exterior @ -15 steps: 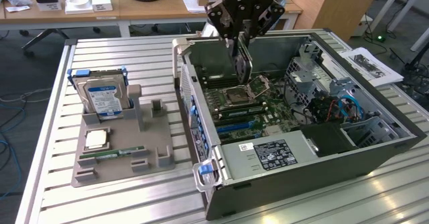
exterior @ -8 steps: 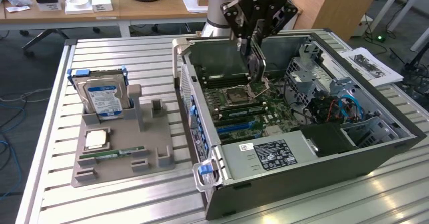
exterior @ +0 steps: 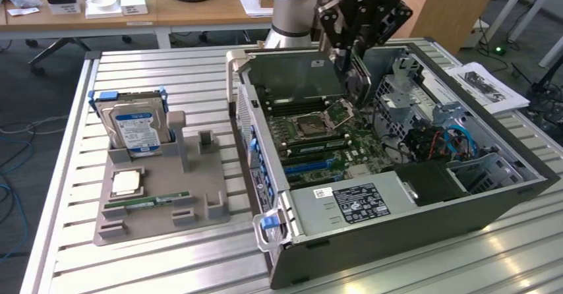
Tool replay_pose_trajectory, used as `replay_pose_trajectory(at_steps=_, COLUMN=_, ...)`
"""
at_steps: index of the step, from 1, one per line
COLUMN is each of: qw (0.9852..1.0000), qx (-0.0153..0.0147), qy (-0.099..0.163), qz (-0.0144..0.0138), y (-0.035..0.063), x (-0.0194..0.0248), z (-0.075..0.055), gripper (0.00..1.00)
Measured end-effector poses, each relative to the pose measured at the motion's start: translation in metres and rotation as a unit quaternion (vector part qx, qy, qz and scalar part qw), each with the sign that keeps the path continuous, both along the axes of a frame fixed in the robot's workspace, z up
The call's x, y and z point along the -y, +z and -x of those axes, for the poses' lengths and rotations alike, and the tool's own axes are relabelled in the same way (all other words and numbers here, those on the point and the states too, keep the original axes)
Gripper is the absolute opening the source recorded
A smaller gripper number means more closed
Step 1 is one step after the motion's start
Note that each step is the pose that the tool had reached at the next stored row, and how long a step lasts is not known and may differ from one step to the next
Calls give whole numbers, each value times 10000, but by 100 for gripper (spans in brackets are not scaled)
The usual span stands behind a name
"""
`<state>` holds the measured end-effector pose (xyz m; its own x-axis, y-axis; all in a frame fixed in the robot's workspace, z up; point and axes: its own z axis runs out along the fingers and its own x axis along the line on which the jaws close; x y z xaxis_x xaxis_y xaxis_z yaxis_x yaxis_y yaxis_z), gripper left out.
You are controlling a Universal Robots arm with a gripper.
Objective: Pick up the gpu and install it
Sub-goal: 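Pick up the gpu and move the gpu toward the slot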
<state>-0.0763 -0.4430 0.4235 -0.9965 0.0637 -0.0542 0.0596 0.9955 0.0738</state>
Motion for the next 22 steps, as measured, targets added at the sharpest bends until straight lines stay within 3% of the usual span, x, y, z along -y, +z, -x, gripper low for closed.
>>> replay_pose_trajectory(at_steps=17, qw=10000, qx=0, qy=0, qz=0, y=-6, x=-27, z=-746, gripper=27)
replay_pose_trajectory(at_steps=22, qw=10000, qx=0, qy=0, qz=0, y=-7, x=-30, z=-875, gripper=27)
